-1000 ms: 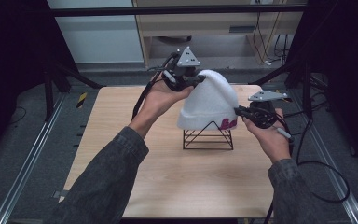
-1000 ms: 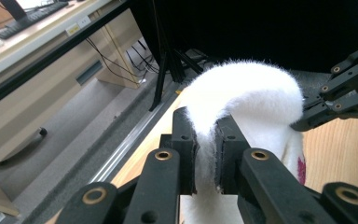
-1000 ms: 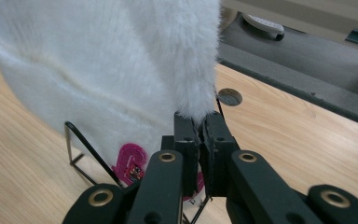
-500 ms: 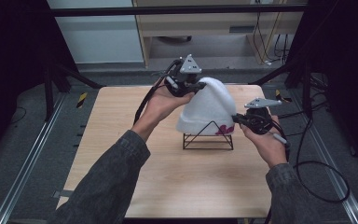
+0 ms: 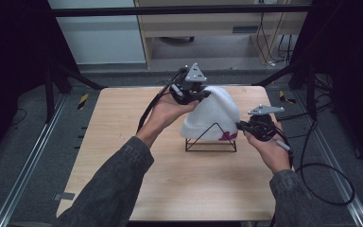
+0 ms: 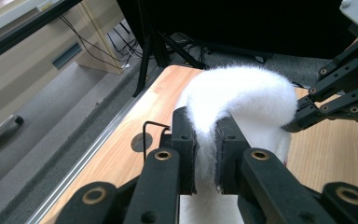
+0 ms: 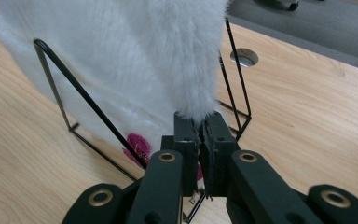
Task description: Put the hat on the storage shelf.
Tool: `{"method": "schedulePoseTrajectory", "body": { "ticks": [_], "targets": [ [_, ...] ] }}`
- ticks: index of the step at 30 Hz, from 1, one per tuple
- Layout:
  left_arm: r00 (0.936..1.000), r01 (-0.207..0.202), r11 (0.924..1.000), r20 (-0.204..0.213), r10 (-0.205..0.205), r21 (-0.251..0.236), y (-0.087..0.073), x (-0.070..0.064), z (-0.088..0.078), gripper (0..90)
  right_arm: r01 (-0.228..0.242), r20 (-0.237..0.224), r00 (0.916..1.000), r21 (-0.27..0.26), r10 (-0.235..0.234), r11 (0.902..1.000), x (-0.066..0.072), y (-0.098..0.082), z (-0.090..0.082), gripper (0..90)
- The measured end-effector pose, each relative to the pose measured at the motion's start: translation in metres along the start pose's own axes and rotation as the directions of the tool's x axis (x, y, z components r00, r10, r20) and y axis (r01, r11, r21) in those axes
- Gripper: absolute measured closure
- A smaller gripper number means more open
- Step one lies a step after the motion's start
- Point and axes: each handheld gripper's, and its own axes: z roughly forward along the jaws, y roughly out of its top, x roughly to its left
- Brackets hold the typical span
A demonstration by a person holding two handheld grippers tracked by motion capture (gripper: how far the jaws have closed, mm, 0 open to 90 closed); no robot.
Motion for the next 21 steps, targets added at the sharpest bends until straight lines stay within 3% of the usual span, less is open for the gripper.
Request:
{"method": "schedulePoseTrajectory", "body": {
  "ticks": [21],
  "targets": [
    [0.9987, 0.022, 0.9984, 0.045, -0.024, 0.052, -0.029, -0.003, 0.016, 80.2, -0.019, -0.001, 0.9998, 0.052, 0.019, 0.9985, 0.001, -0.024, 0.014, 85.7]
  ]
}}
